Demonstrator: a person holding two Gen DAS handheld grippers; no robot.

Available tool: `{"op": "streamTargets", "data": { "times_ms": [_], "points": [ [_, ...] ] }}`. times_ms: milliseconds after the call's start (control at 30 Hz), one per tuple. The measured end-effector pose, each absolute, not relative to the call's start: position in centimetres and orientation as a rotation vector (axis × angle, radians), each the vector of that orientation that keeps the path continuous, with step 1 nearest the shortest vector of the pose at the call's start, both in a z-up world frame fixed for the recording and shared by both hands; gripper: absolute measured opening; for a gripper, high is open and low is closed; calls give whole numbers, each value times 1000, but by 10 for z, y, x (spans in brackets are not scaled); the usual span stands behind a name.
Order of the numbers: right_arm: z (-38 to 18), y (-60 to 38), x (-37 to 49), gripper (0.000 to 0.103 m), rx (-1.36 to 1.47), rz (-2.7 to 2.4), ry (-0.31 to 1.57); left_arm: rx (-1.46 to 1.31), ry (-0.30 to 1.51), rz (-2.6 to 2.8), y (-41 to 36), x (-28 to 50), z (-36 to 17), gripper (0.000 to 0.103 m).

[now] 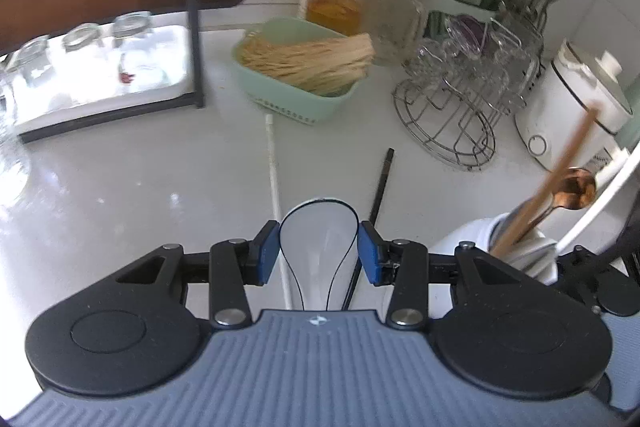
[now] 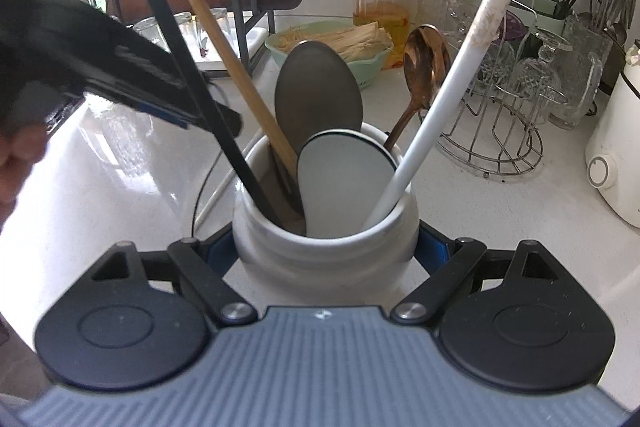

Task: Organize utensils
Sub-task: 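Lift the white spoon with the left tool toward the crock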

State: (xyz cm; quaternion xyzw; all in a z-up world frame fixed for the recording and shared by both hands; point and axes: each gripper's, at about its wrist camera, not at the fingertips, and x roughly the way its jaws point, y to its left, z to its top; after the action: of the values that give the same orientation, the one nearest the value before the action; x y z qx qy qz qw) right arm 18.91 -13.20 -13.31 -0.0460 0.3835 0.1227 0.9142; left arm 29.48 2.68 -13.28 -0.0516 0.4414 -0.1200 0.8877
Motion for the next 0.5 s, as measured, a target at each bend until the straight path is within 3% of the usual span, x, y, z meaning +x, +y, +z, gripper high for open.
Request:
{"op": "streamTargets", "data": {
  "times_ms": [500],
  "points": [
    [-136,-129,192,91,-110,292,763,-130,862,-162,36,248,-110,48]
  ]
}}
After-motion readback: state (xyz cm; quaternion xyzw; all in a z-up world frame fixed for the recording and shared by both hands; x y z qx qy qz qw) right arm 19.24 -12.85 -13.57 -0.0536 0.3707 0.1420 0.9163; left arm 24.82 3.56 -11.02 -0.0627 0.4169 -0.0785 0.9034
